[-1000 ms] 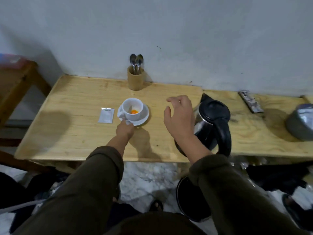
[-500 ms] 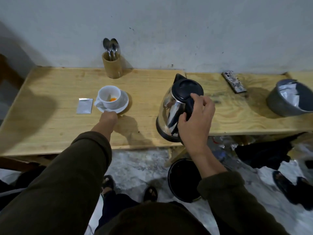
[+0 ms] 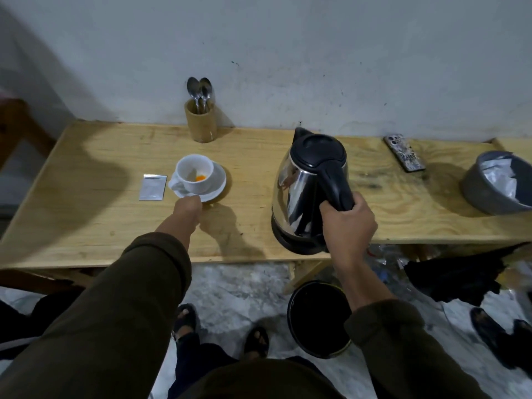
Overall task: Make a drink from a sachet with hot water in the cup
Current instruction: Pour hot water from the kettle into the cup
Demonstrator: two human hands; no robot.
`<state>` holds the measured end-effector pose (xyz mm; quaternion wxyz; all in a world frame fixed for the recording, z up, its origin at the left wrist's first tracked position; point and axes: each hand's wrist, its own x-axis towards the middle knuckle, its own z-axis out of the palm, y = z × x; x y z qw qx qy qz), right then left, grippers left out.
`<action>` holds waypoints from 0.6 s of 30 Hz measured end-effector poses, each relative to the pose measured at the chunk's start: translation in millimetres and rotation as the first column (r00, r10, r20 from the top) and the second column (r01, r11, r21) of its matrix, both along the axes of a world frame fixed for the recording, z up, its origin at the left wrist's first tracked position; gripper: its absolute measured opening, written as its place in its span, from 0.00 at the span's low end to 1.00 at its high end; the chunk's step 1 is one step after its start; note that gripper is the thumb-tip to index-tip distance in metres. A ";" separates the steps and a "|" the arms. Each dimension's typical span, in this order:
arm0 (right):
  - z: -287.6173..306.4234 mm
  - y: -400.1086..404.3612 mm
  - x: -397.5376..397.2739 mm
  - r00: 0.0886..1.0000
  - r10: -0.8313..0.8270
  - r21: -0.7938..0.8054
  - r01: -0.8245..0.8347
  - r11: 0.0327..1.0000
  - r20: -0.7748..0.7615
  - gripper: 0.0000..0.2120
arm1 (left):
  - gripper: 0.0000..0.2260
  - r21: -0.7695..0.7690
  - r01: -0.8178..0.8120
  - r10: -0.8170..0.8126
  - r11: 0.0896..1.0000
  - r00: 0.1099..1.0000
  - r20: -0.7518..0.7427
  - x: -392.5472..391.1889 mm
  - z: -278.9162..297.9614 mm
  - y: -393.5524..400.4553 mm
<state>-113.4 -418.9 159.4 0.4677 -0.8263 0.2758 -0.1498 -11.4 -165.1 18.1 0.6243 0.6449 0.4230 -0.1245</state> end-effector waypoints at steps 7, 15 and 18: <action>63.7 21.8 46.5 0.963 0.261 -0.233 -0.240 0.942 0.066 0.06 | 0.22 -0.185 -0.085 0.096 0.979 0.994 0.055 -0.6 9.6 15.4; 88.4 68.0 96.5 0.827 0.559 -0.364 -0.537 0.761 -0.054 0.18 | 0.25 -0.286 -0.177 0.194 0.942 0.980 0.033 7.6 9.6 43.0; 91.0 89.0 113.5 0.737 0.658 -0.425 -0.650 0.630 -0.153 0.20 | 0.25 -0.305 -0.171 0.191 0.937 0.981 0.037 9.9 8.9 51.7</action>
